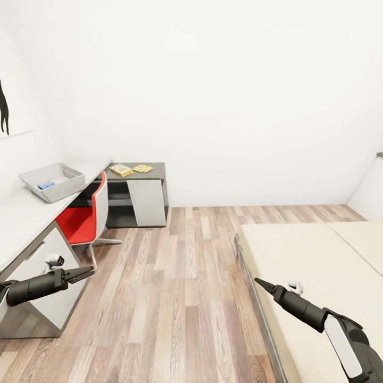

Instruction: Put all the toys in the child's room - the three board games (two on the bed and one on the table), the two jigsaw puzzles on the table, and the tennis ball on the table - inside the toy box on the table in the child's room.

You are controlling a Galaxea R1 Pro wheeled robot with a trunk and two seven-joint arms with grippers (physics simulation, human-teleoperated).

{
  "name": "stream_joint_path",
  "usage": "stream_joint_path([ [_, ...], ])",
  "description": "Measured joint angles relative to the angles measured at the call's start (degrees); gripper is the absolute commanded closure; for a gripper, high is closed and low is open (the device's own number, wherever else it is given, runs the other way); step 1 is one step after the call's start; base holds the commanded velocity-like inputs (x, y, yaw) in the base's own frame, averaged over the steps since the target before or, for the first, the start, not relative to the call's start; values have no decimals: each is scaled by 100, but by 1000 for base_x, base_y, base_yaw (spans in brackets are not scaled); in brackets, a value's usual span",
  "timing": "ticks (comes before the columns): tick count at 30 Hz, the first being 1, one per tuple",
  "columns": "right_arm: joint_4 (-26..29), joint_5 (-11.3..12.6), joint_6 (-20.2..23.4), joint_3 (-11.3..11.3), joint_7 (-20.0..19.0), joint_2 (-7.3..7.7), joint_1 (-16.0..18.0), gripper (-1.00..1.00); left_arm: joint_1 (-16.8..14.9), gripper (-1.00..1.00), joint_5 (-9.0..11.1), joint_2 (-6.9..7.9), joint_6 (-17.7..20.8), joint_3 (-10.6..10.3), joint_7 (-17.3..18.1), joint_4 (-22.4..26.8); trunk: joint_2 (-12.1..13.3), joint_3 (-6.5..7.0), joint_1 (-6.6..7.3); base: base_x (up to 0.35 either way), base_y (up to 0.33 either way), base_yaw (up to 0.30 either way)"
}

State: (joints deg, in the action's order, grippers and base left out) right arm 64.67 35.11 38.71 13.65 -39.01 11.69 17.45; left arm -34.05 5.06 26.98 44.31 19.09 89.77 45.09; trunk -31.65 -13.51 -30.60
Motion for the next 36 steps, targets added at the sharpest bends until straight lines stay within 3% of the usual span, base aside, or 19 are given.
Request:
stream_joint_path([
  [36,-8,6,-113,17,-31,0,-10,-100,-1,-100,-1,0,0,6,0,-1,-1,56,1,-14,-20,-25],
])
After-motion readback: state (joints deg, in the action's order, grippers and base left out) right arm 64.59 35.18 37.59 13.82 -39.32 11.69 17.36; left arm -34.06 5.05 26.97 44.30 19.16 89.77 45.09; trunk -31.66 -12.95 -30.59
